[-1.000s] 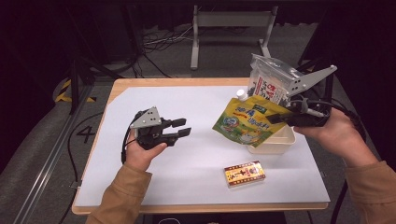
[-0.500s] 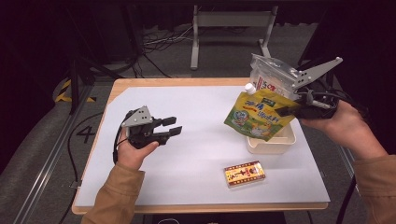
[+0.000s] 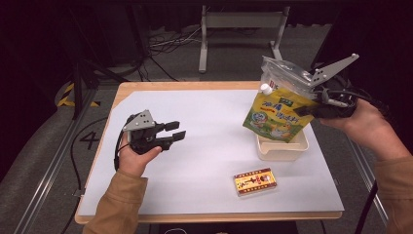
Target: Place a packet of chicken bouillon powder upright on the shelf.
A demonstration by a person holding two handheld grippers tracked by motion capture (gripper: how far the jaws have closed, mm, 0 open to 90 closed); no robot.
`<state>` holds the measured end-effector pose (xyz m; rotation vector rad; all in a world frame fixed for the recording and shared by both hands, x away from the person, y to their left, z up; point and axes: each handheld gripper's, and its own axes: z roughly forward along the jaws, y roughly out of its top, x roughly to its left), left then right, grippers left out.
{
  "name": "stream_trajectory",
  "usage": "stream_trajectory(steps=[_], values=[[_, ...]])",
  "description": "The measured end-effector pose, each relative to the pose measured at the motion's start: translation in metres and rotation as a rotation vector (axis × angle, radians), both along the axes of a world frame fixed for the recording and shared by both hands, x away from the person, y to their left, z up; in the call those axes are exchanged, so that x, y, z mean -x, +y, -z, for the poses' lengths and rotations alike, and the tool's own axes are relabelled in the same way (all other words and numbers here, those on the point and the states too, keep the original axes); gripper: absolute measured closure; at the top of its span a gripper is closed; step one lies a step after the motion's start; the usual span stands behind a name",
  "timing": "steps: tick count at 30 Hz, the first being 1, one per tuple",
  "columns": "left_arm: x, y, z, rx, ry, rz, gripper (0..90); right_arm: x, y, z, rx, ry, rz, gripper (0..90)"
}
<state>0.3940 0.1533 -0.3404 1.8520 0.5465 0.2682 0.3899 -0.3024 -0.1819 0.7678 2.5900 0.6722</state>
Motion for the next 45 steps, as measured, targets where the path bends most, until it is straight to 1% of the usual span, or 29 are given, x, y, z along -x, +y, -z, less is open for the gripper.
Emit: stream_trajectory(steps=[6,9,13,17,19,23,26,28,30,32,36,39,41,45], values=[[-0.001,0.001,0.0,-0.001,-0.003,0.0,55.5,-0.006,-0.005,0.0,0.029,-0.006,0.021,88.4],[-0.001,0.001,0.0,0.002,0.001,0.0,55.5,-0.009,-0.006,0.001,0.058,-0.005,0.032,88.4],[-0.001,0.001,0.001,0.002,0.003,0.001,55.5,-0.012,-0.008,0.002,0.069,-0.005,0.034,88.4],[-0.001,0.0,0.001,0.0,0.005,0.003,55.5,-0.015,-0.01,0.005,0.093,-0.003,0.041,88.3],[-0.002,0.0,0.001,-0.005,-0.002,0.005,55.5,-0.016,-0.011,0.007,0.1,0.003,0.046,88.3],[-0.001,0.0,0.001,-0.004,0.005,0.007,55.5,-0.019,-0.011,0.009,0.115,0.012,0.057,88.3],[-0.002,-0.001,0.001,-0.005,0.007,0.007,55.5,-0.022,-0.011,0.013,0.131,0.025,0.065,88.2],[-0.002,-0.002,0.002,-0.007,0.009,0.007,55.4,-0.024,-0.01,0.016,0.137,0.042,0.07,88.3],[-0.002,-0.002,0.002,-0.011,0.005,0.01,55.2,-0.026,-0.01,0.018,0.146,0.046,0.068,88.2],[-0.002,-0.002,0.002,-0.011,0.013,0.012,55.1,-0.028,-0.009,0.02,0.154,0.058,0.071,88.2],[-0.002,-0.002,0.002,-0.012,0.014,0.013,55.0,-0.03,-0.008,0.022,0.171,0.063,0.067,88.2],[-0.002,-0.003,0.002,-0.012,0.014,0.011,54.9,-0.031,-0.008,0.024,0.173,0.066,0.064,88.2],[-0.003,-0.004,0.002,-0.021,0.008,0.016,54.9,-0.032,-0.007,0.026,0.188,0.071,0.064,88.2],[-0.002,-0.005,0.003,-0.021,0.016,0.019,54.9,-0.034,-0.005,0.029,0.209,0.076,0.056,88.1]])
